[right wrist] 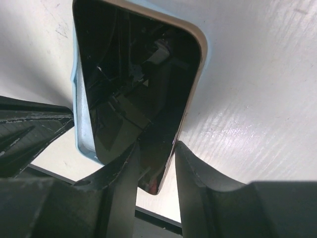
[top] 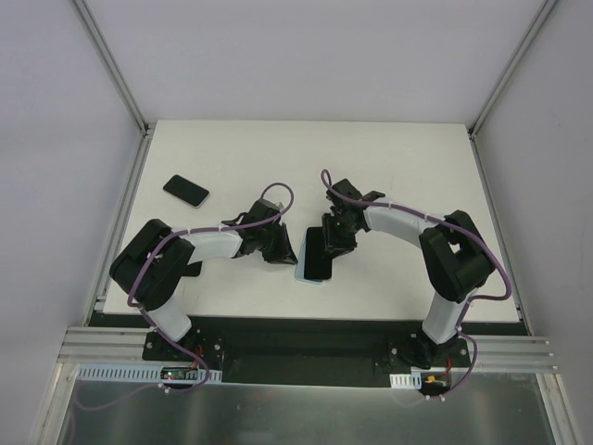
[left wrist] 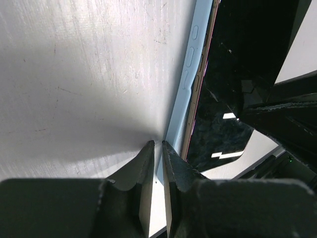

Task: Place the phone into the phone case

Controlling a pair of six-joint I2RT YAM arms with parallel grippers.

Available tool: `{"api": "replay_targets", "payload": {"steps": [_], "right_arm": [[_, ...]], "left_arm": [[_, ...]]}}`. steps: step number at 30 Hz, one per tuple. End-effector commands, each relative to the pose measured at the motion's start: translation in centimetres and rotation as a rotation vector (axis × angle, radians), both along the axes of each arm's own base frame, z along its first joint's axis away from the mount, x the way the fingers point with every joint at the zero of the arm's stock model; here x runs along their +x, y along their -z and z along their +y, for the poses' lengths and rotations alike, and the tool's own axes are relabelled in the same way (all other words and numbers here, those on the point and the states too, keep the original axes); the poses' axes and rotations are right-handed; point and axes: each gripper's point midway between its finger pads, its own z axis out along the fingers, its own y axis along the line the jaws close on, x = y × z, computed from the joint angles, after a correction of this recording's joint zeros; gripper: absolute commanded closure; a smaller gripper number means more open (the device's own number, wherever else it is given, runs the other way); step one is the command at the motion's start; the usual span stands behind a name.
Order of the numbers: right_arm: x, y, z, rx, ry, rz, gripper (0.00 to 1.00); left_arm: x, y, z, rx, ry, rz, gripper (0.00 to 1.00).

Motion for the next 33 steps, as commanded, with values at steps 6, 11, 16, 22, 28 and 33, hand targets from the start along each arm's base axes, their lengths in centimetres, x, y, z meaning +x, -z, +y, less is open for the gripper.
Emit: {"api": "replay_targets", "payload": {"steps": [6,11,16,22,28,33], "right_arm": [[-1.4,0.3,1.3,0.043,0.148,0.097,0.64],[-1.6,-0.6,2.0,0.111,0.224,0.105,0.64],[-1.6,-1.6,1.4,0.106,0.238,0.078,0.56],[-1.6,-3.1,-2.2,-0.046,0.221,-0.006,0.49],[-1.6,-3.7,-6.0,-0.182,0.215,-0.11,0.67],[-2.2,-2.5,-7.6,-0.263,0.208,-0.102,0.83]], "left_arm": [[-1.6,-0.3,-2.1,-0.024,0.057,0.003,0.88],[-2.5,-0.5,-3.1,-0.031,0.079,0.007,0.88],[-2.9,-1.1,-3.6,-0.043,0.1,-0.001,0.88],[-2.1,-2.4,-2.6,-0.011,0.09,-0.068,0.87],[-1.9,-2.8,-2.5,-0.007,0.078,-0.073,0.87],[-2.0,-2.6,-2.3,0.0,0.068,-0.071,0.88]]}}
